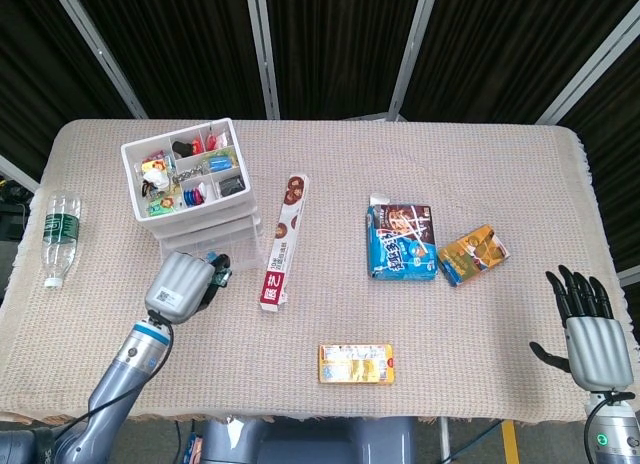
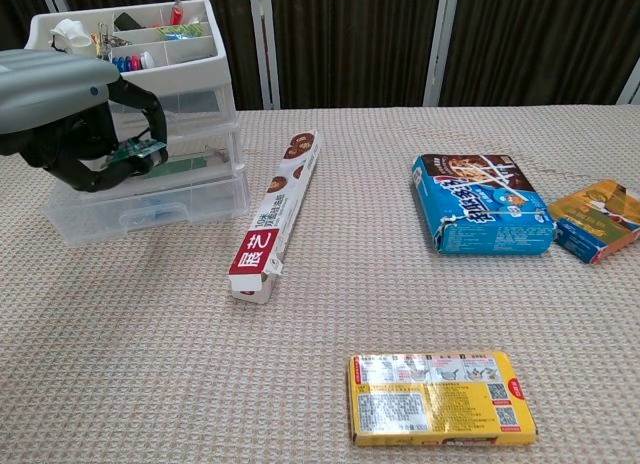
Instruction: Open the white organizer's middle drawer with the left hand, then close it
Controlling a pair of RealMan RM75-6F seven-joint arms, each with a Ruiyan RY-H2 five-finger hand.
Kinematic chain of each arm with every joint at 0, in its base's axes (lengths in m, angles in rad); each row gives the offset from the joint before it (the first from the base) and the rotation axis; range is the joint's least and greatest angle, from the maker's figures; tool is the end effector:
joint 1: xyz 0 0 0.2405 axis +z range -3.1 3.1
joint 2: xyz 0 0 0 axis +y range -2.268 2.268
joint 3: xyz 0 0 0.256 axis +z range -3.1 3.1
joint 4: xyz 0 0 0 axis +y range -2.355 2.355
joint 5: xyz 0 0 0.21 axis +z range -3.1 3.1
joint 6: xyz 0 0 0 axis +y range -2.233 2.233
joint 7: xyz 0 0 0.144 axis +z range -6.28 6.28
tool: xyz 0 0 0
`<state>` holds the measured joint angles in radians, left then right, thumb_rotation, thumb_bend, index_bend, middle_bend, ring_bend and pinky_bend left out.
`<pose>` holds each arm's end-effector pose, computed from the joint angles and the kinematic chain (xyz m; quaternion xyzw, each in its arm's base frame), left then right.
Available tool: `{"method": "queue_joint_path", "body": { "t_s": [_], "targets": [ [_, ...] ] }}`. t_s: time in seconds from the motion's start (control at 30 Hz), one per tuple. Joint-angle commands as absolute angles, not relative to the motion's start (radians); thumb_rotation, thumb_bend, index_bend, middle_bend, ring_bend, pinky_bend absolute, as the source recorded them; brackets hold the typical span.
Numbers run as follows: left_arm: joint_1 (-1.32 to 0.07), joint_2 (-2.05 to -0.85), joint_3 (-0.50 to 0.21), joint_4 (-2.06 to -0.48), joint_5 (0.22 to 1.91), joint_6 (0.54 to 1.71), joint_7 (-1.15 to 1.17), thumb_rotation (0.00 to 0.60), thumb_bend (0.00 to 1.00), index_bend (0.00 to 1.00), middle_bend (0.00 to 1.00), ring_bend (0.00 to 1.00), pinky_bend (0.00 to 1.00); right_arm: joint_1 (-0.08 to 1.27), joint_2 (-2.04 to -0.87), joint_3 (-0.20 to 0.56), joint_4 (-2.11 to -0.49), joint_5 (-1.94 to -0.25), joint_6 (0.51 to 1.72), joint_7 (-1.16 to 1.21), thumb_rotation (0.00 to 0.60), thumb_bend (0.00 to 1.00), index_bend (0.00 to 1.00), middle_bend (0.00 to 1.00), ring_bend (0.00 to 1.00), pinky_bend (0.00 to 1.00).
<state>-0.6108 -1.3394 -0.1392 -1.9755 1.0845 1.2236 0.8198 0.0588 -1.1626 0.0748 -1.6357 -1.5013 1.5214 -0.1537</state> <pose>-0.1261 0.2775 0.0518 -0.7506 -0.2891 -0.3390 0.4879 -0.3030 -0.1774 0.1514 0.5939 -0.3531 0.3734 0.6190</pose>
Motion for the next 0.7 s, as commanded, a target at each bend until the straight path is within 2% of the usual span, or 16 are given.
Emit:
{"method": "queue_joint_path", "body": {
  "t_s": [0.03, 0.27, 0.4, 0.5, 0.6, 0.7],
  "targets": [
    [-0.638, -1.349, -0.175, -1.887, 1.004, 1.189, 0.799, 0.600, 0.67, 0.65, 0.97, 0.86, 0.71, 0.059, -1.163, 0.075, -1.636, -1.500, 1.521, -0.156, 0.600, 0.00, 0.06, 0.00, 0.00, 0.00],
    [-0.689, -1.424, -0.207, -1.747, 0.956, 1.157, 0.774, 0.600, 0.67, 0.65, 0.96, 0.86, 0.71, 0.059, -1.165, 0.077, -1.637, -1.497, 1.520, -0.161, 0.600, 0.00, 0.06, 0.00, 0.00, 0.00],
    [-0.714, -1.455, -0.218, -1.697, 0.934, 1.146, 0.787, 0.600, 0.65, 0.59, 0.95, 0.85, 0.71, 0.059, -1.164, 0.077, -1.636, -1.496, 1.520, -0.159, 0.600, 0.00, 0.06, 0.00, 0.00, 0.00],
    [-0.737, -1.488, -0.226, -1.660, 0.916, 1.140, 0.795, 0.600, 0.55, 0.51, 0.95, 0.84, 0.71, 0.059, -1.163, 0.076, -1.634, -1.498, 1.521, -0.155, 0.600, 0.00, 0.06, 0.00, 0.00, 0.00],
    [-0.746, -1.505, -0.219, -1.642, 0.916, 1.147, 0.805, 0.600, 0.37, 0.40, 0.93, 0.83, 0.71, 0.059, -1.161, 0.076, -1.633, -1.500, 1.521, -0.151, 0.600, 0.00, 0.06, 0.00, 0.00, 0.00],
    [-0.746, -1.516, -0.212, -1.633, 0.932, 1.169, 0.809, 0.600, 0.29, 0.28, 0.92, 0.82, 0.71, 0.058, -1.161, 0.075, -1.630, -1.506, 1.524, -0.151, 0.600, 0.00, 0.06, 0.00, 0.00, 0.00]
  ]
}}
